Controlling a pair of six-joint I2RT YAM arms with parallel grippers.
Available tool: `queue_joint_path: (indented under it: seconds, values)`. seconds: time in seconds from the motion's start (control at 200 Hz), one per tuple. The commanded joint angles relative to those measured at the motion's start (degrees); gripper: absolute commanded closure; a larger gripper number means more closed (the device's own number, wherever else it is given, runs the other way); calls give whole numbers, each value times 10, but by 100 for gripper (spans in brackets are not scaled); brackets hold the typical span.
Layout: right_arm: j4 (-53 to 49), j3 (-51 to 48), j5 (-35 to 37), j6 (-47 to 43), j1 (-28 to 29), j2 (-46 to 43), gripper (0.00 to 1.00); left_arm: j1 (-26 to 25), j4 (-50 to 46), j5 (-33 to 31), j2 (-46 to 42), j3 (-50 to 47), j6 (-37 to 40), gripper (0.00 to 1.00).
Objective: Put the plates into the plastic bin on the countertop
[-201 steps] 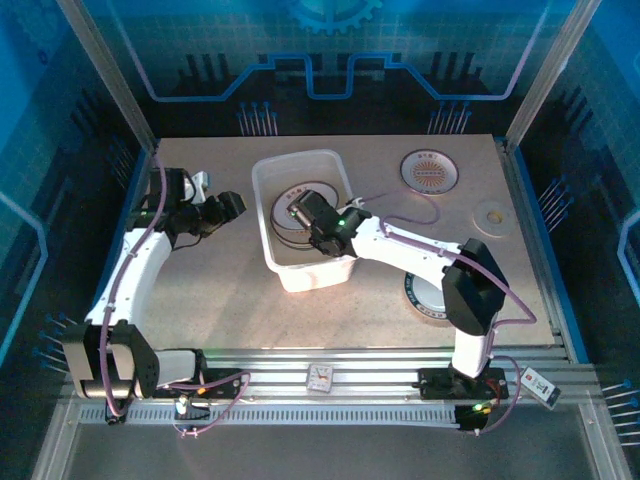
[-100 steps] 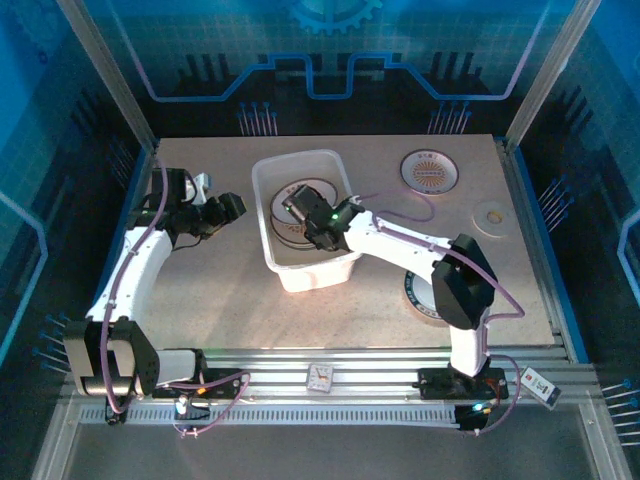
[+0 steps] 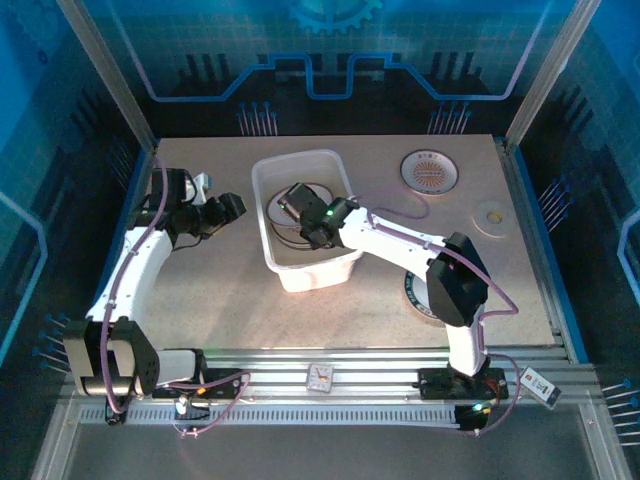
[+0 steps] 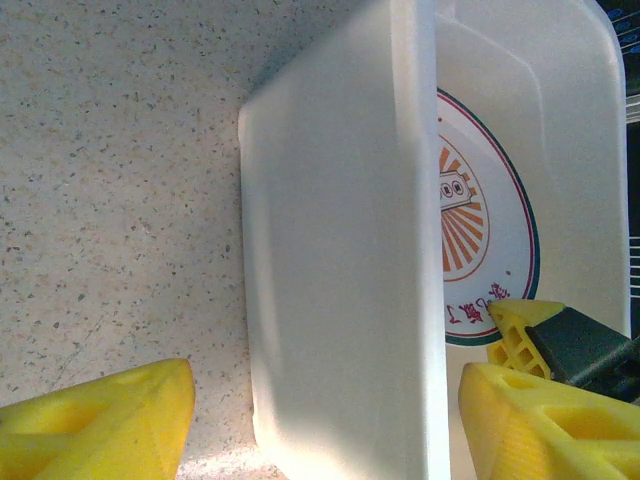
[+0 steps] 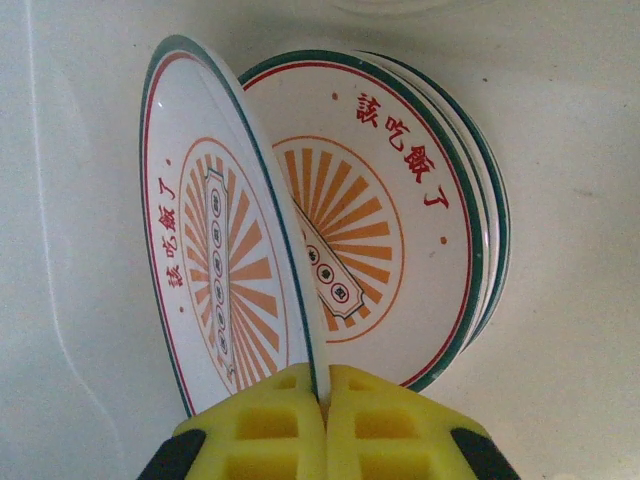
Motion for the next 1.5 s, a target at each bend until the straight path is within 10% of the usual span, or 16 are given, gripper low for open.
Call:
queue_joint_path:
  seconds: [0.0, 0.945, 1.491]
  values:
    - [-21, 6, 11, 22, 8, 5, 100, 6, -9, 7, 4, 13, 9, 29]
    - [39, -12, -13, 69, 1, 56, 99, 6, -8, 10, 16, 12, 6, 29]
    - [99, -54, -32, 33, -2, 47, 57, 6, -14, -4, 6, 7, 4, 29]
